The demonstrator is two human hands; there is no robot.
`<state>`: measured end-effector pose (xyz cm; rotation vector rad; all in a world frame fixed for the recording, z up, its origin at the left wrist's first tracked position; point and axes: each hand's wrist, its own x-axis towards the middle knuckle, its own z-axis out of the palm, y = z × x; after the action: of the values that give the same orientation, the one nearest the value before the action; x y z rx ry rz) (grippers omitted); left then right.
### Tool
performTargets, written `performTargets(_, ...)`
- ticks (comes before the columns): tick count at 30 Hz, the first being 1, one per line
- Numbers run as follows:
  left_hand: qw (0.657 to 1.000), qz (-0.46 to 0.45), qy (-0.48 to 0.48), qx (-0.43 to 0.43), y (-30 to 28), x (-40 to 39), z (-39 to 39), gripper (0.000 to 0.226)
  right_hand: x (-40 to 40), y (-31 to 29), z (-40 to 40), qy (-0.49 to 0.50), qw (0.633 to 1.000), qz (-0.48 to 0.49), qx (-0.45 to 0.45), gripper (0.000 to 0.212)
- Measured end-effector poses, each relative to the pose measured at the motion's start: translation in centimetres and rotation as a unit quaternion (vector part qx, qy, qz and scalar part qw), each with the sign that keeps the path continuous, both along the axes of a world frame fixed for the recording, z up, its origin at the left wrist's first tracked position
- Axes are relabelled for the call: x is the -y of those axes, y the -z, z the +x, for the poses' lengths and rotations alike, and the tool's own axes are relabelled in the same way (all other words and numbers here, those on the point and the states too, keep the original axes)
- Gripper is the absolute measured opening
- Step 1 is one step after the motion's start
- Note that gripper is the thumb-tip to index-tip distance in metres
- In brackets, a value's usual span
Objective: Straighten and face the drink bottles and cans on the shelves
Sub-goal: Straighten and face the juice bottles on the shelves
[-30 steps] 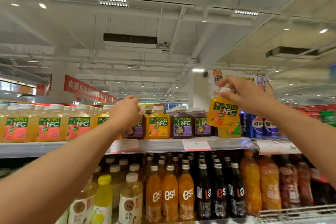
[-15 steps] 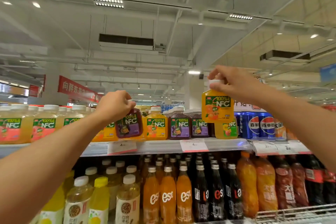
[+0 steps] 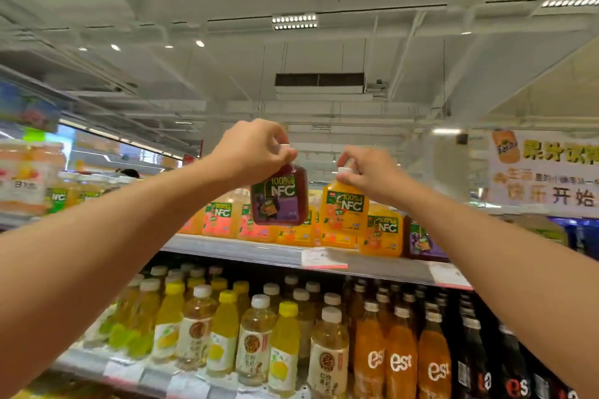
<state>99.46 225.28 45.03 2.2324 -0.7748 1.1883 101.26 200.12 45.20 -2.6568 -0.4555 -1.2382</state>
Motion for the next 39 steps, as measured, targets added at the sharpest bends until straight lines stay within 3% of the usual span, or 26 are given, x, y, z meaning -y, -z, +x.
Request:
performTargets(11, 0.999, 0.032, -0.025, 0.009, 1.6, -1.9, 0.5, 0.03, -0.3, 1.6, 7.3, 0.082, 0.993, -0.026, -0.077, 0.029)
performTargets(18, 0.999, 0.033, -0.007, -0.003, 2.9, 0.3, 1.8, 0.029, 1.3, 1.1, 5.7, 0.087, 0.986, -0.077, -0.123, 0.037)
performTargets(20, 0.999, 0.031, -0.005, -0.006, 3.1, 1.7, 1.9, 0.031, 1.9, 0.9, 3.7, 0.058, 0.99, -0.074, -0.107, 0.038)
performTargets(22, 1.0, 0.023, -0.004, -0.01, 3.1, 3.4, 1.8, 0.032, 2.8, 0.9, 1.3, -0.033, 0.992, -0.021, -0.117, 0.037)
performTargets(25, 1.0, 0.004, -0.001, -0.014, 2.7, 6.7, 1.1, 0.034, 3.9, 1.5, -2.4, -0.187, 0.951, 0.091, -0.228, 0.051)
performTargets(27, 1.0, -0.009, 0.012, -0.007, 2.3, 9.5, 0.3, 0.037, 4.6, 2.2, -4.0, -0.201, 0.944, 0.089, -0.244, 0.058)
performTargets(32, 0.997, 0.004, 0.077, 0.004, 0.5, 16.0, -1.6, 0.038, 8.2, 2.0, -6.6, -0.15, 0.977, 0.075, -0.133, 0.042)
performTargets(35, 0.991, 0.053, 0.122, -0.016, 0.0, 17.7, -1.4, 0.04, 12.3, 1.3, -8.0, -0.056, 0.991, 0.049, -0.11, 0.046)
performTargets(39, 0.988, 0.138, 0.071, -0.003, 1.7, 19.3, 0.7, 0.031, 17.6, 1.9, -9.0, 0.071, 0.992, 0.05, -0.086, 0.047)
